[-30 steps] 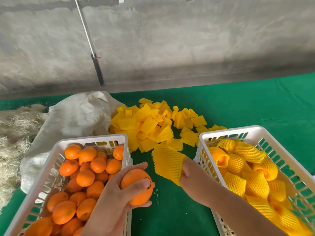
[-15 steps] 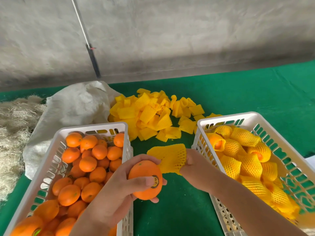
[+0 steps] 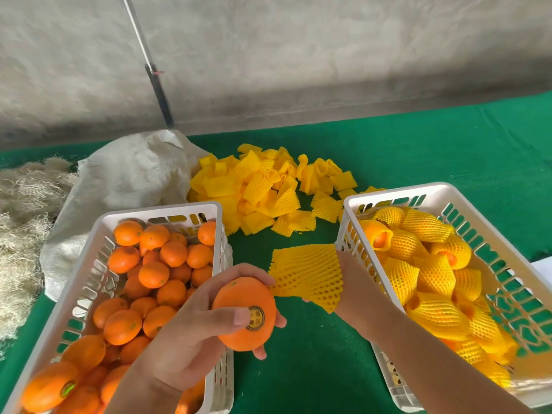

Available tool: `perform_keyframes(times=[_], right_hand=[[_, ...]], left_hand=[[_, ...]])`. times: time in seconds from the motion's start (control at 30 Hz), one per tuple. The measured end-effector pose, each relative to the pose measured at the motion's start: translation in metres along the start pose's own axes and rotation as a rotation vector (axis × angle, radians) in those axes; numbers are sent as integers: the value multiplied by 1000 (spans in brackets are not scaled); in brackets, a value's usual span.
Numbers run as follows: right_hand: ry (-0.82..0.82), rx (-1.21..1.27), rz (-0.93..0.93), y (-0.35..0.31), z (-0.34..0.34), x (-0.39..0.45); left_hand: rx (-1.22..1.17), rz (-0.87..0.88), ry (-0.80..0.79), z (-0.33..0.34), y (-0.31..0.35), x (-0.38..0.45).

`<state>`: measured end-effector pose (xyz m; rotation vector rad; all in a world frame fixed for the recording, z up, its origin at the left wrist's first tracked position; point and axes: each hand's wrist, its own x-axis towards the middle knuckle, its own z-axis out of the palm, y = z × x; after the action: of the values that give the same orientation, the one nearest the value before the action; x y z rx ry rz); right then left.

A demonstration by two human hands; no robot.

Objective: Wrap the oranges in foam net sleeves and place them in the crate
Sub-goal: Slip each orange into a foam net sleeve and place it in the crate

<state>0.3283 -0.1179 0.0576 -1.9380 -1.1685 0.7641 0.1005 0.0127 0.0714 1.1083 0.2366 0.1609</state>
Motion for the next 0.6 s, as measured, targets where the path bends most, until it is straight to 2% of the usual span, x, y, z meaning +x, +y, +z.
perform_keyframes(times=[0.1,0.17,0.23,0.3,0.37,0.6], right_hand=[[-23,-30,46,10,4,-5],[-32,-43,10,9,10,-7],[-23,-41,-41,11,14,-8],[-44,7,-47,9,19,-12],[-52,92,-57,5,22,-15],[0,133,-137,-8,25,-23]], left_hand=[[-128,17,233,15,4,5],[-224,29,431,23,1,11],[-360,54,561,27,0,16],[-471,90,601,27,-1,18],[-509,108,578,28,-1,19],[-261,79,521,31,-9,18]])
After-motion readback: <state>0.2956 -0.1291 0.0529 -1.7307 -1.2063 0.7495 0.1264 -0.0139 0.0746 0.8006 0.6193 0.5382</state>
